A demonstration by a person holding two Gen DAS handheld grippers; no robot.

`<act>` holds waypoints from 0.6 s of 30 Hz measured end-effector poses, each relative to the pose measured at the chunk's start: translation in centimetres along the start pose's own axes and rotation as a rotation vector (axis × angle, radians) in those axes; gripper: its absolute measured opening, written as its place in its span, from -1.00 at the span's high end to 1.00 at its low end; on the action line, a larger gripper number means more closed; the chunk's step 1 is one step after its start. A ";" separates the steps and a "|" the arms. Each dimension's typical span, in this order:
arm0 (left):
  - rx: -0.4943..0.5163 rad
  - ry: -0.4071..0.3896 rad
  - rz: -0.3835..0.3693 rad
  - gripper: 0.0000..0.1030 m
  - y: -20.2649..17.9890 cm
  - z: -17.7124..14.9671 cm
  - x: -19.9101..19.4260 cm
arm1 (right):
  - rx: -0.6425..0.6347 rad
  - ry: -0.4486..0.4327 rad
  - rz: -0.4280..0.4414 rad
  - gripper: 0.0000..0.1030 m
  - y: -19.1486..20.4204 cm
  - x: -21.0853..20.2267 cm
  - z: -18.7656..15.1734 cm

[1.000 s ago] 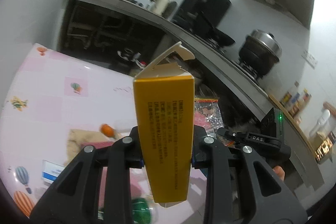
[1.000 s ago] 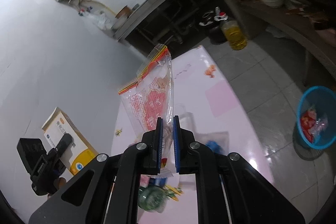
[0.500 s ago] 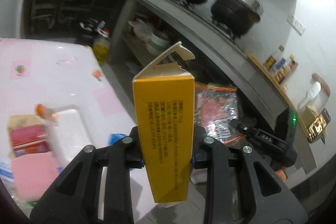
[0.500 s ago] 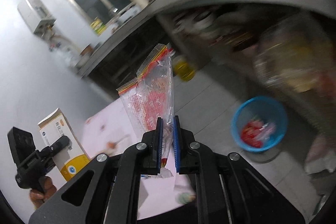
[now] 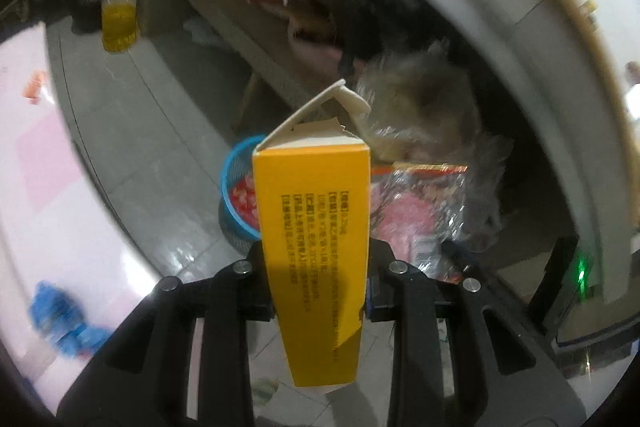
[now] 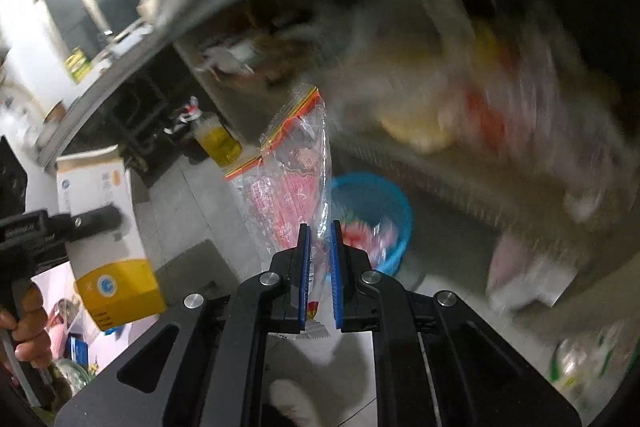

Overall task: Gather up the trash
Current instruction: 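Carry both items over the blue wastebasket and open both grippers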

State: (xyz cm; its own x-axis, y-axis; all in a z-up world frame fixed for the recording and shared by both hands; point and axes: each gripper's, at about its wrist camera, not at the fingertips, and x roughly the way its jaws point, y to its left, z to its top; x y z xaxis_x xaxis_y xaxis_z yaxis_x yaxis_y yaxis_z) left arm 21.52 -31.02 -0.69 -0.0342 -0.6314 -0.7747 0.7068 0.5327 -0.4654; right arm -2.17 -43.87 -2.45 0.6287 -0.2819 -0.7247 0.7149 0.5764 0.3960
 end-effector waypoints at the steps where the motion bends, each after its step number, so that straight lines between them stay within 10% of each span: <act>1: 0.004 0.038 0.002 0.46 -0.1 0.5 1.7 | 0.034 0.021 0.002 0.81 -0.9 1.2 -0.5; 9: -0.015 0.258 0.114 0.46 1.5 2.5 13.3 | 0.481 0.195 0.113 0.81 -9.5 11.9 -5.8; 17: -0.037 0.287 0.172 0.41 1.8 5.1 18.8 | 0.782 0.179 0.214 0.80 -13.7 19.7 -7.4; 18: -0.033 0.267 0.178 0.13 1.7 5.7 19.1 | 0.816 0.154 0.223 0.75 -14.0 20.8 -7.2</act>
State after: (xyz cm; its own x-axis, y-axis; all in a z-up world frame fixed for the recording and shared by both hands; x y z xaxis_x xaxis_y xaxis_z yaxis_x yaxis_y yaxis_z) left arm 26.09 -45.34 -13.87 -0.0995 -0.3588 -0.9281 0.6952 0.6423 -0.3228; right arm -1.29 -52.23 -27.14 0.7742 -0.0866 -0.6270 0.6132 -0.1429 0.7769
